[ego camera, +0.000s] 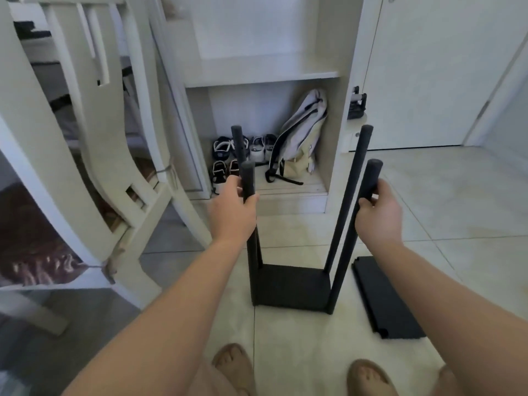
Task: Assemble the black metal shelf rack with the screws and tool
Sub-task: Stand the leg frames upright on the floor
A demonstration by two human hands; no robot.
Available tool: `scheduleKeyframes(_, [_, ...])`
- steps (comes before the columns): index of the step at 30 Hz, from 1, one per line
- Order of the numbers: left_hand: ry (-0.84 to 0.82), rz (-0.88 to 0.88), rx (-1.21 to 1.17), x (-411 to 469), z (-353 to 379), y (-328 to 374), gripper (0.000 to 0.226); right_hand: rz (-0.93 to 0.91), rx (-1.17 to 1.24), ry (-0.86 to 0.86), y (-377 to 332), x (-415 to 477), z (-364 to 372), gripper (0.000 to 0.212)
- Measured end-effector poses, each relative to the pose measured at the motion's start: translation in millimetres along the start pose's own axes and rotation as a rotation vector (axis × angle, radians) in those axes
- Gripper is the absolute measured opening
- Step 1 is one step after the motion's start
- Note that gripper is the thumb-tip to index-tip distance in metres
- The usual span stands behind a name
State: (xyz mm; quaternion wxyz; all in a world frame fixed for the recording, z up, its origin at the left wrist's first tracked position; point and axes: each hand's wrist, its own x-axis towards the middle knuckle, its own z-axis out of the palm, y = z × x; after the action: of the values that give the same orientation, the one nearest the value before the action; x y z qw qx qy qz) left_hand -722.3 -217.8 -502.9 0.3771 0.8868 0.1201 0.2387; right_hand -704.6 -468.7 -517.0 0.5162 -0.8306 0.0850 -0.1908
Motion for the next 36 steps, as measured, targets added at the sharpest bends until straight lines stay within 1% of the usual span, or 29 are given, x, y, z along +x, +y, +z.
scheduleKeyframes(4, [0.016,-0.010,-0.029,-1,8,-8,0.018,0.013,0.052,0.063,9,5,8,0.042])
scheduleKeyframes(7, [0.004,-0.023,-0.045,2,12,-12,0.019,0.036,0.074,0.050,25,12,10,0.039])
scheduleKeyframes(9, [-0.079,-0.071,-0.041,1,16,-19,0.024,0.080,0.022,-0.026,40,15,12,0.034])
scheduleKeyframes(12, [-0.281,-0.191,0.008,-4,25,-36,0.037,0.152,-0.093,-0.159,58,15,15,0.028])
scheduleKeyframes(14, [-0.359,-0.241,0.032,-7,29,-44,0.042,0.158,-0.119,-0.175,66,16,15,0.022])
scheduleKeyframes(17, [-0.364,-0.252,0.029,-6,34,-46,0.041,0.151,-0.115,-0.148,71,20,12,0.020])
scheduleKeyframes(21, [-0.372,-0.207,0.034,-8,42,-37,0.038,0.182,-0.069,-0.093,76,23,4,0.025])
scheduleKeyframes(25, [-0.351,-0.188,0.034,-14,47,-31,0.033,0.185,-0.092,-0.097,78,25,0,0.027])
scheduleKeyframes(28, [-0.355,-0.205,0.035,-13,48,-31,0.035,0.180,-0.109,-0.112,81,23,-3,0.029])
scheduleKeyframes(31, [-0.394,-0.285,0.017,-14,46,-32,0.040,0.198,-0.084,-0.145,82,21,-6,0.035])
scheduleKeyframes(33, [-0.473,-0.391,0.089,-18,43,-33,0.044,0.207,-0.065,-0.177,83,18,-11,0.042])
scheduleKeyframes(34, [-0.555,-0.454,0.175,-21,41,-32,0.048,0.206,-0.070,-0.199,84,16,-14,0.045])
scheduleKeyframes(36, [-0.786,-0.564,0.351,-28,37,-29,0.058,0.203,-0.104,-0.242,88,13,-23,0.052])
